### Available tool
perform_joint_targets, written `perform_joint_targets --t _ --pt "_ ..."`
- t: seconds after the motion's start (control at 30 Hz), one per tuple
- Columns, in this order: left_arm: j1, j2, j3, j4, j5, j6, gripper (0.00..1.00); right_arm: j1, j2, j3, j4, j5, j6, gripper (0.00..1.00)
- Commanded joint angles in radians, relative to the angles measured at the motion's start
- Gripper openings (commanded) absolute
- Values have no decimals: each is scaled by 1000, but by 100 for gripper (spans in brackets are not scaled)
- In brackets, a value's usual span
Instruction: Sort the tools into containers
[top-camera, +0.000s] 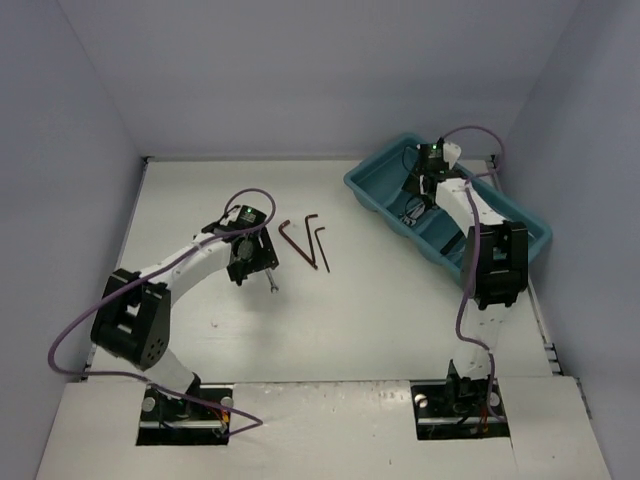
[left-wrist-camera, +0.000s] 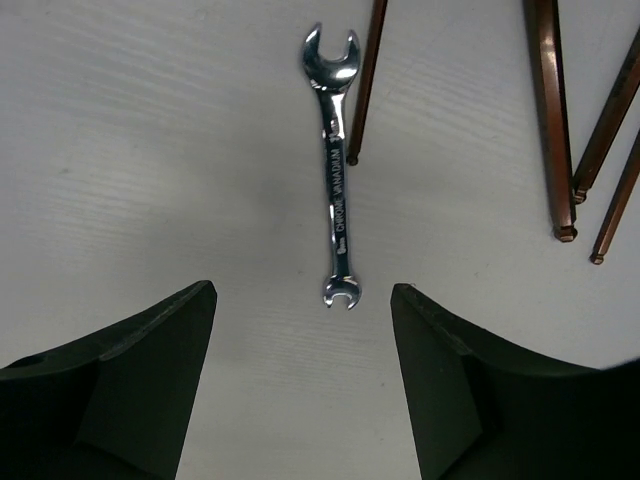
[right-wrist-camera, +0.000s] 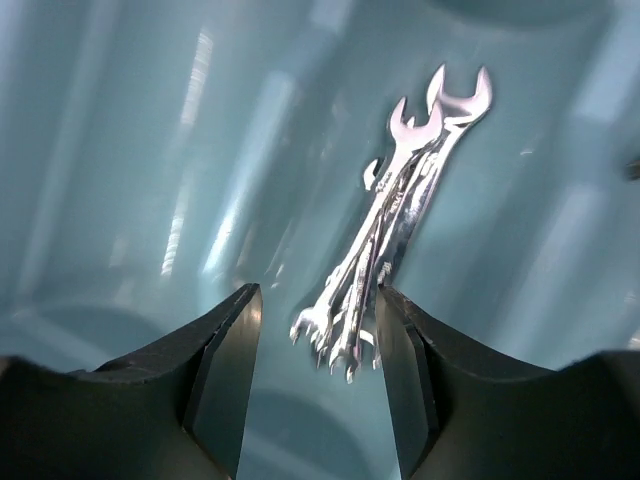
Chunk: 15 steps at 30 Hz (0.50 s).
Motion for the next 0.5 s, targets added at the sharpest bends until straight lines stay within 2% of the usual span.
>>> perform_joint_targets --t 0.0,0.23,0.47 --pt "-15 92 114 32 -16 -35 55 20 -291 -67 26 -1 -88 48" --pt "-16 213 158 15 -21 -27 37 41 -469 -224 26 -61 -102 49" --pt "-7 260 184 -39 -55 -4 30 68 -593 -351 25 -80 -102 50"
